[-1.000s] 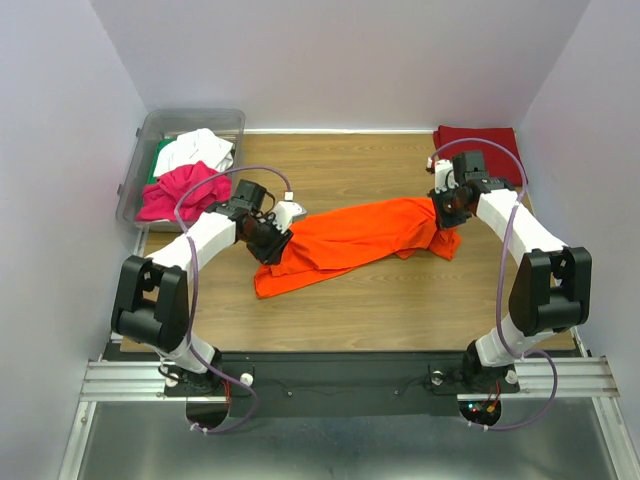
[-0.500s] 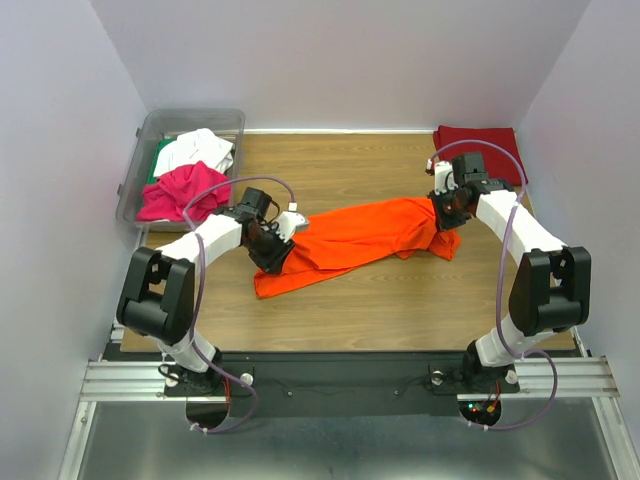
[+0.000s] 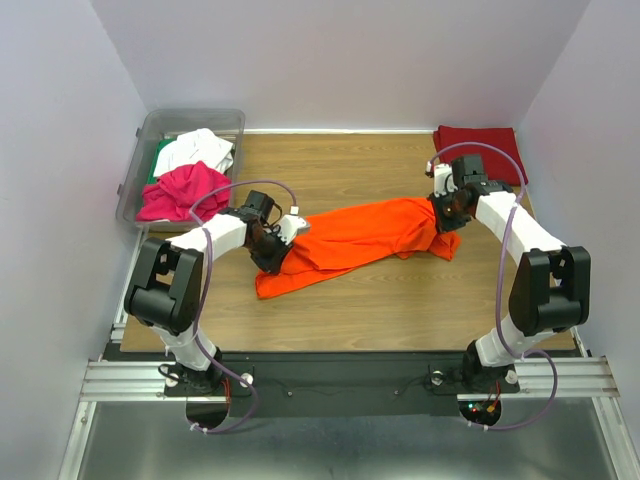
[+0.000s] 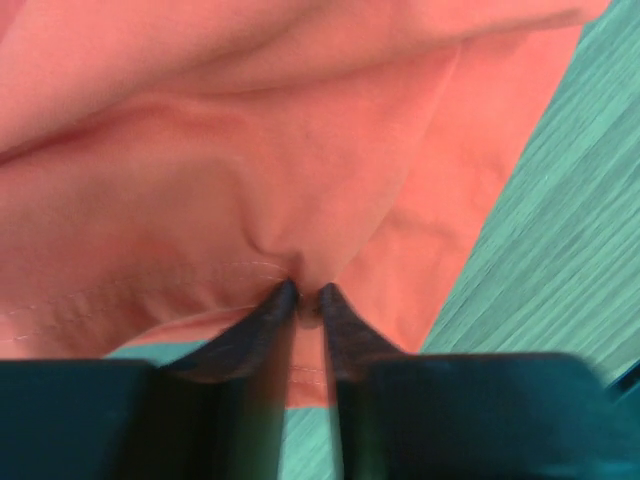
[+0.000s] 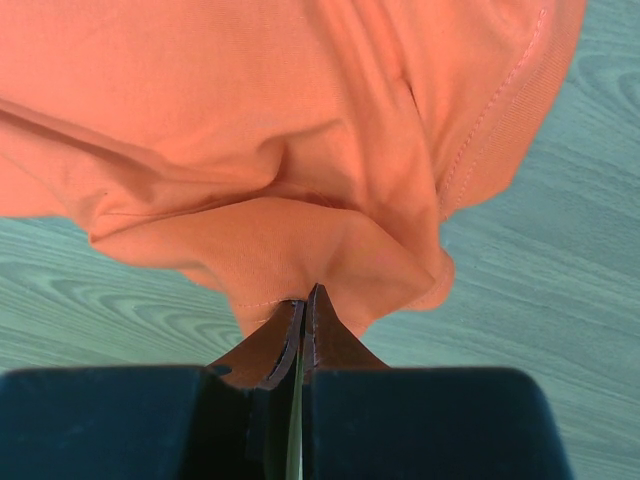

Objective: Fold and stack the t-shirts
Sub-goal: Flatten the tshirt out

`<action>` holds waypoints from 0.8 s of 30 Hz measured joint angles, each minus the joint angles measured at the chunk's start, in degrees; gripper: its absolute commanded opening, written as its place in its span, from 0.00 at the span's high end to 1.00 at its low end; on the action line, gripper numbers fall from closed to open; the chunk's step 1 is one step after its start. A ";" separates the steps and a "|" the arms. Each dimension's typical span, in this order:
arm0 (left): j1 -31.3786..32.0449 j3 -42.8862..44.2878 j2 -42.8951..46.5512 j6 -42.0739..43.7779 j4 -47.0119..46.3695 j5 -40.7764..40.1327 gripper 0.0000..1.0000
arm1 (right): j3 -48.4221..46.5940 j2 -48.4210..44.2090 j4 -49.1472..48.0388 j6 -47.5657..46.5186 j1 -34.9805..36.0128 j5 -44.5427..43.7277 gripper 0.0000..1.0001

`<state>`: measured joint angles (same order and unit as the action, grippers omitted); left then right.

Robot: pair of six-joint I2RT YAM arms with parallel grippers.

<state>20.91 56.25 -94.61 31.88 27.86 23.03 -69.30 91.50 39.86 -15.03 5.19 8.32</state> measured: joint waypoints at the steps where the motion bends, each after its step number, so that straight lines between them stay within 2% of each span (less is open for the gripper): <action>1: 0.00 0.00 -0.04 0.04 -0.09 -0.07 0.86 | 0.00 0.00 0.02 0.00 0.00 -0.04 1.00; 6: -0.02 0.28 0.04 -0.04 0.48 -0.15 0.95 | 0.00 -0.02 0.00 0.00 0.00 -0.37 0.99; 13: 0.00 5.16 3.41 -0.04 5.09 -0.17 0.95 | 0.02 -1.46 0.02 0.00 0.00 -0.50 0.99; 18: -0.02 8.37 6.40 -0.02 7.26 -0.17 1.00 | 0.02 -4.26 0.09 -0.13 0.00 -1.42 0.99; 24: -1.31 13.07 8.26 -0.31 10.88 0.11 1.00 | -0.55 -8.66 0.55 -1.42 -0.83 -3.96 0.99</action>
<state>19.59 69.32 -86.35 31.57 38.74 23.14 -69.84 82.85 40.40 -16.45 4.36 4.36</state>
